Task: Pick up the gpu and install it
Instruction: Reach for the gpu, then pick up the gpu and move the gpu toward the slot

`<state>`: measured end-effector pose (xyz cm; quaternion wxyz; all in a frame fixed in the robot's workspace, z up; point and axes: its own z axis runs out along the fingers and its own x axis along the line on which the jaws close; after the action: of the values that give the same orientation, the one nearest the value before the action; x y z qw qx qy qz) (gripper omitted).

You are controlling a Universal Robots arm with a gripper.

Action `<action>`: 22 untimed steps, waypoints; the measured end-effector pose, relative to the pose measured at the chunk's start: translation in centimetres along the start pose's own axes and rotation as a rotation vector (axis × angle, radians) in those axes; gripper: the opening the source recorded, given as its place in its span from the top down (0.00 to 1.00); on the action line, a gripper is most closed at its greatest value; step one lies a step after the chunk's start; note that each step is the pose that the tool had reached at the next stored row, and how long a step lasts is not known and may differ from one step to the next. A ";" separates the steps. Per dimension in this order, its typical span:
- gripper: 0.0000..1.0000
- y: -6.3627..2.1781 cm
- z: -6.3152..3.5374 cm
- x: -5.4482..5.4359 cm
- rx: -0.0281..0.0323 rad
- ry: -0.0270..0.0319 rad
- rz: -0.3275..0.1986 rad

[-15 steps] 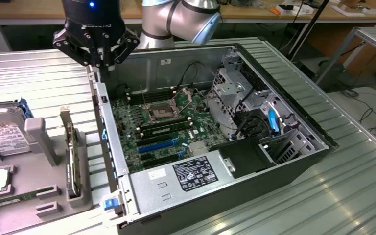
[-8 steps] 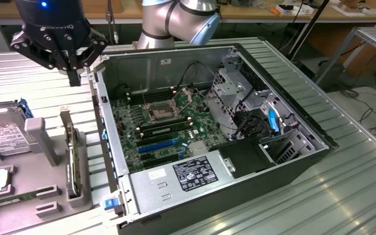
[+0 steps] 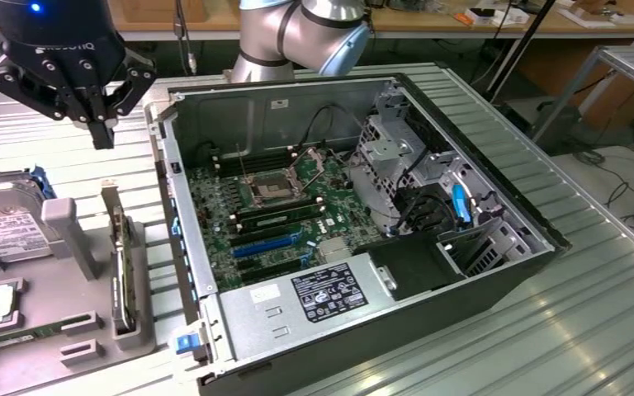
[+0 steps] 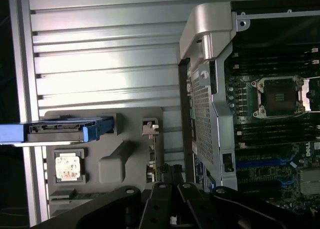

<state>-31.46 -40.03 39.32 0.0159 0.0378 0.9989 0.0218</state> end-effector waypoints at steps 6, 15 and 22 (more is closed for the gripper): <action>0.89 0.00 0.00 0.0 0.0000 0.0000 0.000; 0.52 0.00 0.00 0.0 0.0000 0.0000 0.000; 0.52 -3.46 0.06 0.0 -0.0189 0.0012 0.001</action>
<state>-31.71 -43.48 39.11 0.0157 0.0379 0.9987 0.0313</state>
